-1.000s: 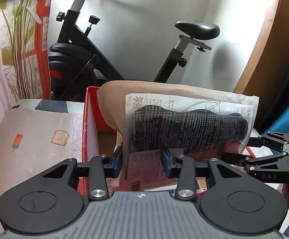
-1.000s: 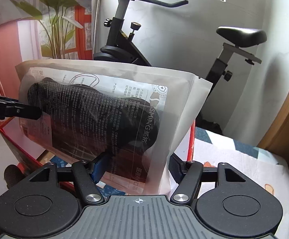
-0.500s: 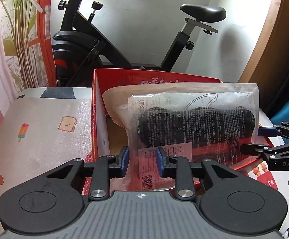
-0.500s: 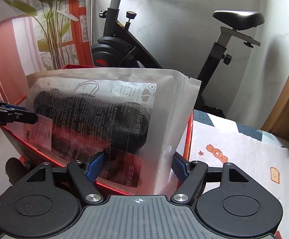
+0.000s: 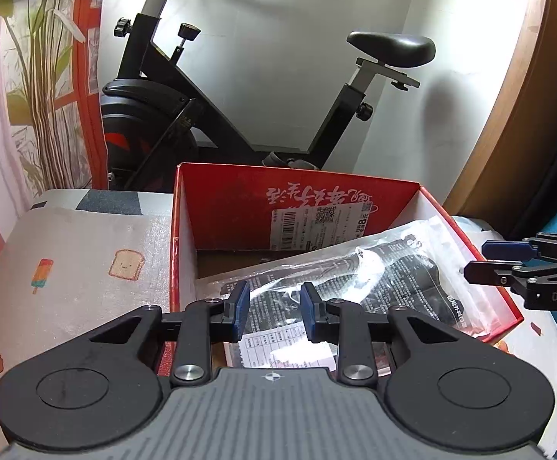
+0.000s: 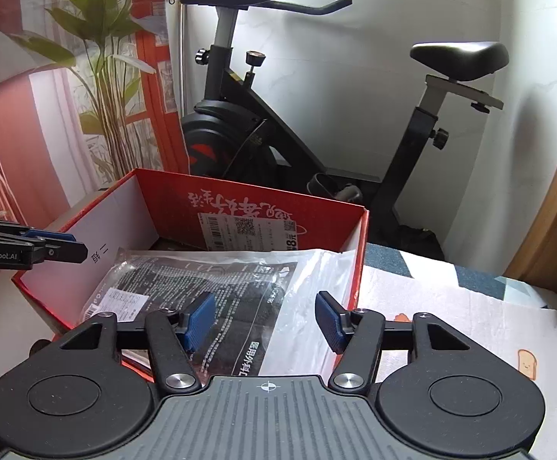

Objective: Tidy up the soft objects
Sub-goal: 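Lower the clear bag onto the blue package in the box and release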

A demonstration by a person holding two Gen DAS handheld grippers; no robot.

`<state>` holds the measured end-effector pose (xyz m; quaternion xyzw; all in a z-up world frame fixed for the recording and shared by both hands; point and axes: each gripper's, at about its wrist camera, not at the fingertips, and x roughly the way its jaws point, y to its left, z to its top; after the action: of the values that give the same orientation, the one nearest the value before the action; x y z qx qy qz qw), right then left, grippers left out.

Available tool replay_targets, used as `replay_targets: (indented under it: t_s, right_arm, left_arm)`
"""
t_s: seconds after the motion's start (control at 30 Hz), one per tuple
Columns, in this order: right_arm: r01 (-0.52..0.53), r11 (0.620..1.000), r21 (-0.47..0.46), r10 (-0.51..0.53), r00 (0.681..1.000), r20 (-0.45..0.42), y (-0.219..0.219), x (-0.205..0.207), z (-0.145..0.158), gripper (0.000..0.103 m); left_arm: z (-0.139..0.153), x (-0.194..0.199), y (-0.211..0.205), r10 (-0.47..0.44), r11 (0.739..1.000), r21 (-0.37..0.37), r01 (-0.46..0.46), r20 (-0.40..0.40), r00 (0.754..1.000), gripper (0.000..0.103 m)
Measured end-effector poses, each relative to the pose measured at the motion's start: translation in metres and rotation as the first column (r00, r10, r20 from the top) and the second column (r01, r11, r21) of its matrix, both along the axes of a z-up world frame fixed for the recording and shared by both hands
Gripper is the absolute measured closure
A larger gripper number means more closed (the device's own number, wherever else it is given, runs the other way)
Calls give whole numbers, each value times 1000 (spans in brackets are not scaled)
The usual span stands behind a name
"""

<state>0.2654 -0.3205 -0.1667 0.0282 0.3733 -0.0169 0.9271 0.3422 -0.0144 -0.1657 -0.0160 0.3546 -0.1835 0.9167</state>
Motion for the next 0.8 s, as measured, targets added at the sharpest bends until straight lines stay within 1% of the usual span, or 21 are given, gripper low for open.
replay_targets:
  t_s: [0.07, 0.2, 0.23, 0.27, 0.33, 0.43, 0.47, 0.5, 0.53, 0.67, 0.73, 0.8]
  right_arm:
    - [-9, 1000, 14, 9, 1000, -22, 0, 11, -5, 65]
    - [-12, 1000, 22, 15, 993, -117, 6, 40, -28, 75]
    - [-3, 999, 39, 8, 989, -145, 5, 47, -35, 78]
    - [6, 998, 63, 5, 986, -166, 4, 53, -40, 78]
    - [35, 991, 132, -1, 968, -252, 1, 66, -57, 77]
    - [63, 979, 195, 14, 930, -367, 2, 82, -79, 78]
    - [79, 973, 216, 13, 919, -394, 2, 85, -83, 83]
    - [90, 965, 247, 19, 913, -407, 2, 89, -84, 83]
    - [97, 963, 252, 24, 900, -436, 3, 93, -87, 82]
    - [99, 972, 213, 31, 844, -536, 9, 104, -96, 84]
    - [97, 974, 204, 33, 830, -556, 12, 106, -97, 83]
    - [108, 974, 201, 24, 828, -560, 13, 106, -97, 82]
  left_arm:
    - [-2, 2, -3, -3, 1000, -1, 3, 4, 1000, 72]
    - [-7, 7, -7, -6, 1000, 5, 6, -3, 1000, 72]
    - [-8, 8, -7, -6, 1000, 7, 6, -5, 1000, 72]
    - [-9, 8, -8, -5, 1000, 12, 5, -7, 1000, 72]
    - [-11, 10, -8, -4, 1000, 19, 5, -9, 1000, 72]
    - [-12, 12, -6, -2, 1000, 21, 2, -13, 1000, 72]
    - [-13, 12, -5, -2, 1000, 21, 2, -13, 1000, 72]
    - [-13, 13, -5, -1, 1000, 22, 1, -14, 1000, 72]
    - [-14, 13, -5, 0, 1000, 24, 1, -15, 1000, 72]
    - [-13, 12, -5, 1, 1000, 23, 0, -16, 1000, 72]
    - [-12, 11, -6, 0, 1000, 26, 0, -10, 1000, 72]
    - [-11, 10, -6, 3, 999, 33, -3, -9, 1000, 72]
